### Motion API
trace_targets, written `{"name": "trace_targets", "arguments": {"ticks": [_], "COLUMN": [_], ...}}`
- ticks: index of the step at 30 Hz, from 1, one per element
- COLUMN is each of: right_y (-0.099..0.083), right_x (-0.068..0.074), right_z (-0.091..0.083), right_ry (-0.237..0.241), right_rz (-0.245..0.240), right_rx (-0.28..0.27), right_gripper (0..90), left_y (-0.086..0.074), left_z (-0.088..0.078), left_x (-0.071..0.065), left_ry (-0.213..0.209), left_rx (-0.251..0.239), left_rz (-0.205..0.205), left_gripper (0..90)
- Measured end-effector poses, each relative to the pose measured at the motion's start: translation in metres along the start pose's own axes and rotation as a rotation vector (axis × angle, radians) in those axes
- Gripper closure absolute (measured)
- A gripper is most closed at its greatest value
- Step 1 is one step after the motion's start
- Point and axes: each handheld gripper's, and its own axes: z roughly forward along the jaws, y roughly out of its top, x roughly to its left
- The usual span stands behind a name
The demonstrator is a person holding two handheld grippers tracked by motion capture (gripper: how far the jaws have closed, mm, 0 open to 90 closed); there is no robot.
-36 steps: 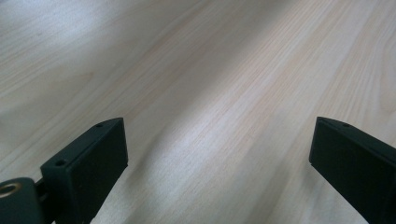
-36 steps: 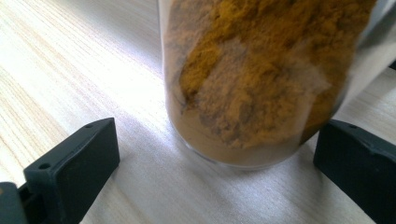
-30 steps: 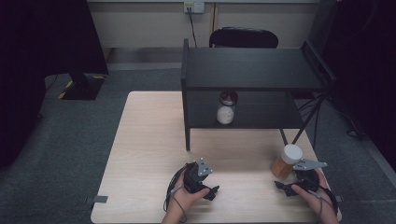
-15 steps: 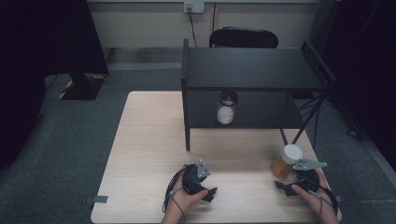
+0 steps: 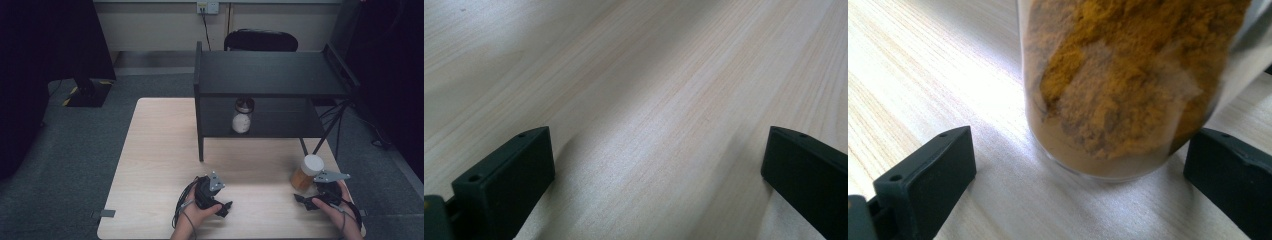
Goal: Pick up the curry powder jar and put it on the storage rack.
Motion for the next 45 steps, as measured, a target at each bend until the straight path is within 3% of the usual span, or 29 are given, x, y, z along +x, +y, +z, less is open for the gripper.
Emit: {"name": "trace_targets", "arguments": {"ticks": [19, 31, 45], "right_y": [0.004, 0.006, 0.016], "right_x": [-0.001, -0.007, -0.011], "right_z": [-0.004, -0.022, -0.034], "right_ry": [-0.005, 0.006, 0.017], "right_rz": [0.012, 0.031, 0.047], "right_rx": [0.019, -0.052, -0.095], "right_gripper": [1.2, 1.1, 1.1], "left_y": [0.0, 0.0, 0.0], "left_z": [0.0, 0.0, 0.0], "left_x": [0.0, 0.0, 0.0], "left_ry": [0.0, 0.0, 0.0], "left_rx": [0.0, 0.0, 0.0], "left_rz": [0.0, 0.0, 0.0], "left_gripper": [0.1, 0.2, 0.1]}}
